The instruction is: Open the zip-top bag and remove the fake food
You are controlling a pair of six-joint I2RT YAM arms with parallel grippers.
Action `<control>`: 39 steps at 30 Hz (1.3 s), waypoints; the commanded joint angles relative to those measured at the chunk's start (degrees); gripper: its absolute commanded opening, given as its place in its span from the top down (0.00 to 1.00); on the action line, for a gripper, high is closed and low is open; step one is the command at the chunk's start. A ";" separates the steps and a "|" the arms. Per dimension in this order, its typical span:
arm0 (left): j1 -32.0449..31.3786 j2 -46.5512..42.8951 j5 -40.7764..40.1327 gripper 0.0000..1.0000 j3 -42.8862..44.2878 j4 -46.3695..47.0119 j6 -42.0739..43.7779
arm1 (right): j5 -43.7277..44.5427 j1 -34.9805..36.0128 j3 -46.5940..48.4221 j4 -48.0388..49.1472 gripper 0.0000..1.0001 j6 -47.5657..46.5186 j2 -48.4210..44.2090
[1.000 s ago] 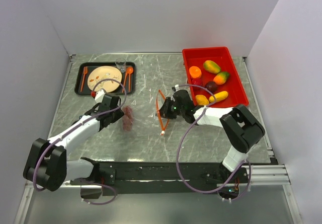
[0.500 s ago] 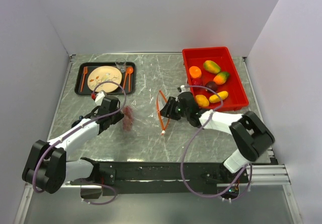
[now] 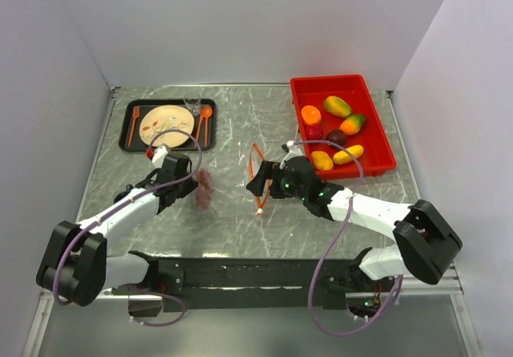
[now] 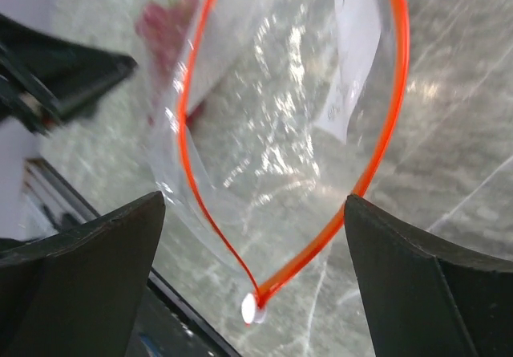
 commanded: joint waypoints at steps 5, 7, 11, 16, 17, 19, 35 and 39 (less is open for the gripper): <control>0.13 0.47 1.03 0.70 -0.81 1.83 1.21 | 8.49 3.03 3.99 -2.99 0.00 -1.57 5.18; 0.05 0.73 0.85 0.71 -0.99 1.74 1.21 | 9.02 3.11 4.25 -2.64 0.06 -0.96 6.59; 0.05 1.17 0.94 0.75 -1.43 2.18 1.21 | 8.75 3.11 4.34 -1.58 0.34 0.36 8.96; -0.04 1.35 1.38 0.83 -1.43 2.62 1.73 | 10.16 3.11 4.51 -2.37 0.70 1.24 9.67; -0.04 1.00 1.47 0.88 -1.43 2.80 1.82 | 10.25 3.03 4.52 -2.63 0.72 1.24 9.84; 0.05 -0.05 1.90 0.96 -1.34 2.97 2.17 | 10.60 3.11 4.60 -2.72 0.76 1.24 9.76; -3.64 -7.09 4.72 0.99 7.53 -2.56 9.29 | 11.48 3.11 10.49 -5.27 0.89 0.98 12.57; -3.65 -6.83 4.54 0.99 8.24 -3.88 9.47 | 11.04 3.20 11.28 -5.62 0.93 1.15 13.62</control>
